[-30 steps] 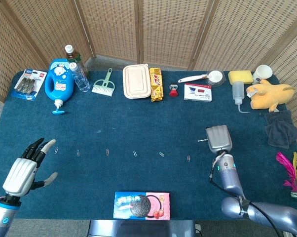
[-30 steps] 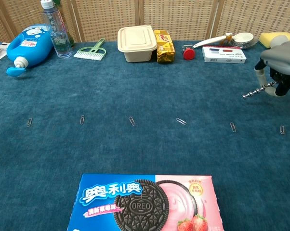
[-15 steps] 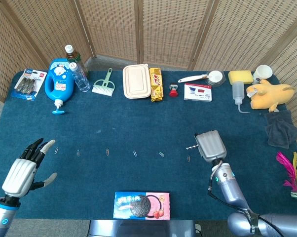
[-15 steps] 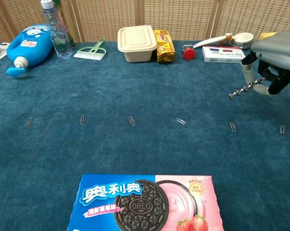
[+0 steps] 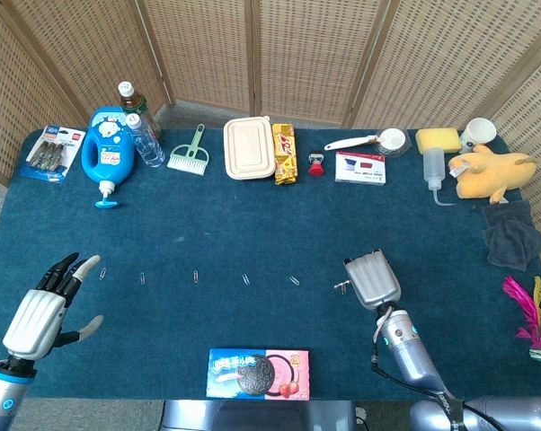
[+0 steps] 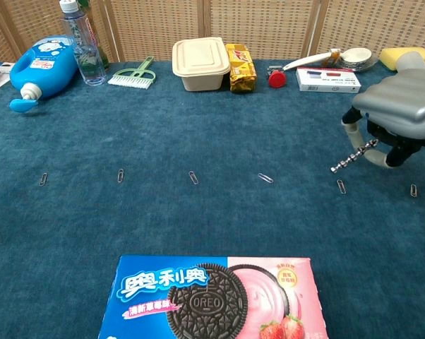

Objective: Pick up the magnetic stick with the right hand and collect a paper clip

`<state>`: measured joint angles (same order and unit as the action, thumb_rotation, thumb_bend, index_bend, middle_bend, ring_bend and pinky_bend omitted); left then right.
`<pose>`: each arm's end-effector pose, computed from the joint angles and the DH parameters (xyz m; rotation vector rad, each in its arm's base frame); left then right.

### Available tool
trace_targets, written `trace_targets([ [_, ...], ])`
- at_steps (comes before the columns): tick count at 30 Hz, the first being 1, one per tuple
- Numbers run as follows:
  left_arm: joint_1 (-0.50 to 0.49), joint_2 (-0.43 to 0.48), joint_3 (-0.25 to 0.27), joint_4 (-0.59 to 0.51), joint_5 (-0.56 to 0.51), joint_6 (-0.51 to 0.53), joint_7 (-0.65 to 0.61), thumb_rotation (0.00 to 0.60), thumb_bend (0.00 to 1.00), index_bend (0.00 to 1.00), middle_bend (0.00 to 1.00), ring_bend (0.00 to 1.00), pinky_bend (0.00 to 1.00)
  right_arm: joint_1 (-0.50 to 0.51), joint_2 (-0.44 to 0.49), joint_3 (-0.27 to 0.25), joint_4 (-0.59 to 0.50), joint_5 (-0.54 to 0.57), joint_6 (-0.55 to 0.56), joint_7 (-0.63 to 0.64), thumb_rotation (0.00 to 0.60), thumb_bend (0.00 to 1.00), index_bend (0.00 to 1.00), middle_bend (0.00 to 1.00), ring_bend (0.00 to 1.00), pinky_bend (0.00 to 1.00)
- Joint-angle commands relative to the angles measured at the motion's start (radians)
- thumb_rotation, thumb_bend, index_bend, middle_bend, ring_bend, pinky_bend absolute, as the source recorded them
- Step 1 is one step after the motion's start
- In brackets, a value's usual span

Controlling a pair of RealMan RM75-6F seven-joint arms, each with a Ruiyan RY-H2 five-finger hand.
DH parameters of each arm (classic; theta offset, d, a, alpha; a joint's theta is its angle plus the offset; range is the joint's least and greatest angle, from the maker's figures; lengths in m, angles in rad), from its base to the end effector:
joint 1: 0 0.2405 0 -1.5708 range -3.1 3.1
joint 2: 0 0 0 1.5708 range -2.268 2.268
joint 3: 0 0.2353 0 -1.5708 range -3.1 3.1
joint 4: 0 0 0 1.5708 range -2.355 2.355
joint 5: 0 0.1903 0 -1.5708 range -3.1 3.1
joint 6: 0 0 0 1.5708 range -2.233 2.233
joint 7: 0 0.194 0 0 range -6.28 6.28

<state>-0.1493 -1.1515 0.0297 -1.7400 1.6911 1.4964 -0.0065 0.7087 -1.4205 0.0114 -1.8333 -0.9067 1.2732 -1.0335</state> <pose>-0.2150 0.2205 0.1271 -1.5734 -0.9587 -1.1422 -0.1446 -0.3204 0.0190 1.8810 -0.5402 0.4781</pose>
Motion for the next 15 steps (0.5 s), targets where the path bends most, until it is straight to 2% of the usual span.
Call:
trace_targets([
  [1, 0.000, 0.000, 0.001, 0.002, -0.001, -0.001, -0.001, 0.600, 0.42, 0.01, 0.15, 0.03, 0.10, 0.002, -0.012, -0.004, 0.016, 0.004, -0.003, -0.014, 0.600, 0.45, 0.63, 0.87, 0.82, 0.58],
  [15, 0.001, 0.001, 0.002, 0.004, 0.003, 0.000, -0.004, 0.600, 0.42, 0.01, 0.15, 0.03, 0.10, -0.002, -0.058, -0.020, 0.081, 0.029, -0.002, -0.072, 0.600, 0.45, 0.62, 0.87, 0.82, 0.58],
])
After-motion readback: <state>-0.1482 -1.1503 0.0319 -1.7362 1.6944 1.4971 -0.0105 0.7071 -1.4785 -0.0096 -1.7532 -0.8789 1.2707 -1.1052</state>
